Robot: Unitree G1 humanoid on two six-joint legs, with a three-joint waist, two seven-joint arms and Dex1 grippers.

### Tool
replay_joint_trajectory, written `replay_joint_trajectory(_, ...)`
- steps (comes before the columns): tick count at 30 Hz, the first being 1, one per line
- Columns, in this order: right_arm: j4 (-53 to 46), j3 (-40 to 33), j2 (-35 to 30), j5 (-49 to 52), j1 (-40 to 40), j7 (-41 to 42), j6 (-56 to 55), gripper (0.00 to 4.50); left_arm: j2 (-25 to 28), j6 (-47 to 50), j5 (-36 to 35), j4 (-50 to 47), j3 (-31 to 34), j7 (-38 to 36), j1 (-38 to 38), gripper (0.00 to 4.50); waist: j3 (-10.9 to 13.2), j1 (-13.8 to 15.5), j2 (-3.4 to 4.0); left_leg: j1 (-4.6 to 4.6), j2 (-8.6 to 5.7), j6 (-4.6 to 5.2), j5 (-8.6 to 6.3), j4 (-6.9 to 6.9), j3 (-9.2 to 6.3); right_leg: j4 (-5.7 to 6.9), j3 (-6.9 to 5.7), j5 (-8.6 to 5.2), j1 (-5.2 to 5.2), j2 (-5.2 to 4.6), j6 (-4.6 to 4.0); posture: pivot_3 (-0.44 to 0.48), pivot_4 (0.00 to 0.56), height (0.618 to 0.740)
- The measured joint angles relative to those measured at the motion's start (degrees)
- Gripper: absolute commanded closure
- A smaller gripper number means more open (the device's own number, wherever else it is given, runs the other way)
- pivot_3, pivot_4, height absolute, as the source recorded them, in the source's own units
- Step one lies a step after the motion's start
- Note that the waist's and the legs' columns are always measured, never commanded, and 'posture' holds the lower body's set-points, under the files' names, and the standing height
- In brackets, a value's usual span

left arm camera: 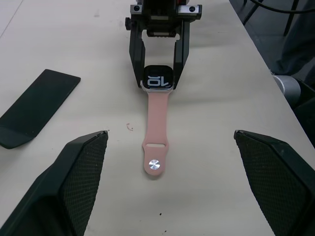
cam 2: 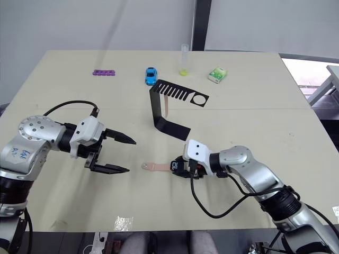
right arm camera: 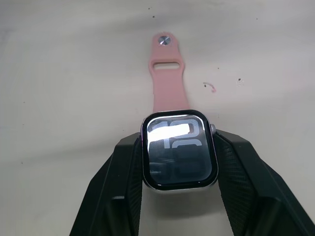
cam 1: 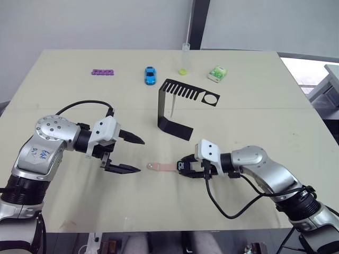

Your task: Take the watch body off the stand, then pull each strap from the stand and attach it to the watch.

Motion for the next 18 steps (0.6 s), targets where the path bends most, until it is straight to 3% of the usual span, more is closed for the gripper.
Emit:
replay_joint_trajectory(3,0.1,0.0,0.1,-2.0,0.0,1.1,-0.9,2.89,0.0,-0.2,0.1,0.0,0.0,0.0,0.0,0.07,0.0,-0.2,0.00,0.01,0.00,0.00,0.00,0.00,-0.01,0.05,-0.02,0.00,0.00,0.00,0.00,0.000,0.150,0.740)
replay_joint_trajectory(9,1.4,-0.4,0.5,-4.8,0.6,3.0,-4.6,0.09,-1.6,-1.1,0.5,0.0,-0.9,1.3,0.1,0.00,0.0,-0.6,0.00,0.01,-0.01,0.00,0.00,0.03,-0.01,0.09,-0.02,0.00,0.01,0.00,0.00,0.000,0.150,0.740)
replay_joint_trajectory(14,-3.3,-8.7,-3.5,0.6,4.7,5.4,-2.8,0.03,-2.2,0.6,-0.4,-0.5,0.9,4.2,2.8,0.00,0.0,-0.7,0.04,0.01,-0.02,0.02,-0.01,0.05,-0.05,0.14,-0.03,0.00,0.01,-0.03,0.00,0.000,0.150,0.740)
replay_joint_trajectory(18,-11.1,-27.4,-11.4,10.3,16.1,6.5,2.5,0.03,-0.6,7.7,-5.8,-2.5,8.6,7.4,10.5,0.00,0.0,-0.5,0.02,0.05,-0.01,0.03,-0.02,-0.01,-0.13,0.11,-0.06,0.00,0.11,-0.03,0.00,0.000,0.150,0.740)
